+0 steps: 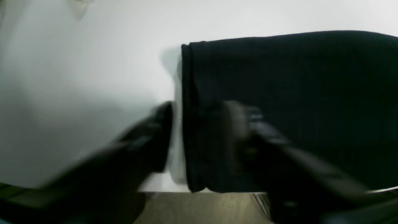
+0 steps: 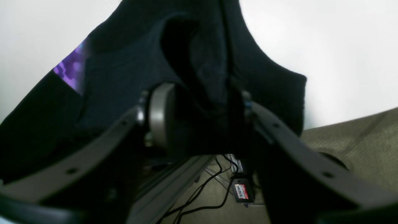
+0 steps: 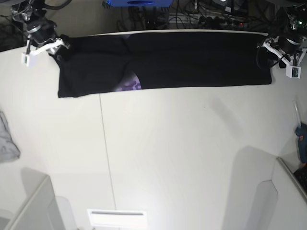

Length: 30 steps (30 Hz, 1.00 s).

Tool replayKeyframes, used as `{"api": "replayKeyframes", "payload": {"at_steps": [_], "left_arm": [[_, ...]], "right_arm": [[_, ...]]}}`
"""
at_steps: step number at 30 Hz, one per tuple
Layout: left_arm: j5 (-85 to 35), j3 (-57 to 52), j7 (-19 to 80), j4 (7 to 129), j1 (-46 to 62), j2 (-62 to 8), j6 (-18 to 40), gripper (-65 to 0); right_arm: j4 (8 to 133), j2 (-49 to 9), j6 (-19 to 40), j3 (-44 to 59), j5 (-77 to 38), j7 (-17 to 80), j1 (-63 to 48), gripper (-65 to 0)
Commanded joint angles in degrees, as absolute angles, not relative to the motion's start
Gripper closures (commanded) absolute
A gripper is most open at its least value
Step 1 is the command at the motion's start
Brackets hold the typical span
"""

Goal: Fold the T-shirt properly
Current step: 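Hold the strip ends with both grippers and pull them apart to straighten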

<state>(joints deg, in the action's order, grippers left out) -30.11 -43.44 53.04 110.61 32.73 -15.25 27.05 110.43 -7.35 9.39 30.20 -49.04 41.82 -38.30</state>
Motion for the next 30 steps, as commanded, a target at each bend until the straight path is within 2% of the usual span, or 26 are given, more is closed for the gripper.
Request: {"api": "replayKeyframes", "payload": {"at_steps": [1, 3, 5, 7, 9, 11, 12, 14, 15, 16, 17, 22, 25, 30], "left_arm": [[-30.5, -44.0, 52.1, 111.3, 33.2, -16.0, 26.9, -36.7], [-30.5, -44.0, 52.1, 111.3, 33.3, -16.0, 26.9, -43.4], [-30.5, -44.1, 52.1, 111.6, 33.6, -16.0, 26.9, -47.2], [-30.7, -44.6, 52.1, 111.8, 33.6, -16.0, 26.9, -46.4], [-30.9, -46.7, 52.1, 111.8, 33.6, -14.9, 27.2, -42.5], [-30.9, -48.8, 51.9, 111.9, 33.2, -13.2, 27.2, -33.6], [-30.9, -49.5, 51.9, 111.9, 33.1, -12.6, 27.3, -25.2], [-31.0, -49.6, 51.9, 111.9, 32.7, -11.9, 27.3, -5.1], [-31.0, -49.5, 52.0, 111.8, 32.0, -11.7, 27.3, 0.0], [-31.0, -49.5, 52.0, 111.4, 31.5, -11.5, 27.3, 0.0], [-30.8, -49.5, 52.0, 111.3, 31.1, -10.9, 27.3, 0.0], [-30.4, -48.7, 51.9, 111.3, 28.4, -8.7, 27.2, 0.0], [-27.0, -44.8, 51.7, 110.7, 27.7, -8.3, 26.9, 0.0], [-18.9, -41.0, 51.6, 105.1, 24.6, -7.1, 26.9, 0.0]], "right_arm": [[111.2, -7.8, 9.5, 30.8, -49.5, 40.7, -38.8, -26.9], [111.4, -7.8, 9.5, 30.9, -49.5, 40.7, -38.8, -26.4], [111.5, -7.8, 9.5, 30.9, -49.5, 38.4, -39.2, -26.4], [111.6, -7.8, 9.5, 30.9, -49.5, 34.2, -40.2, -26.4], [111.6, -7.8, 9.9, 30.8, -49.5, 28.4, -41.5, -26.4], [112.0, -7.9, 12.1, 30.6, -49.5, 24.3, -42.2, -26.1], [112.2, -7.9, 14.5, 30.5, -49.5, 23.4, -42.2, -24.5], [113.0, -8.0, 19.6, 30.2, -49.5, 24.5, -41.8, -16.5], [113.2, -8.0, 21.9, 30.0, -49.5, 25.6, -41.3, -9.9], [113.2, -7.9, 24.0, 29.9, -49.5, 27.2, -39.9, -1.4], [112.8, -7.9, 24.4, 29.3, -49.5, 29.6, -38.5, 0.0], [108.1, -8.1, 24.4, 29.0, -49.5, 38.8, -30.9, 0.0], [105.7, -8.3, 24.4, 29.1, -49.3, 40.1, -28.3, 0.0], [100.7, -8.0, 24.4, 29.1, -40.5, 40.1, -24.3, 0.0]]}}
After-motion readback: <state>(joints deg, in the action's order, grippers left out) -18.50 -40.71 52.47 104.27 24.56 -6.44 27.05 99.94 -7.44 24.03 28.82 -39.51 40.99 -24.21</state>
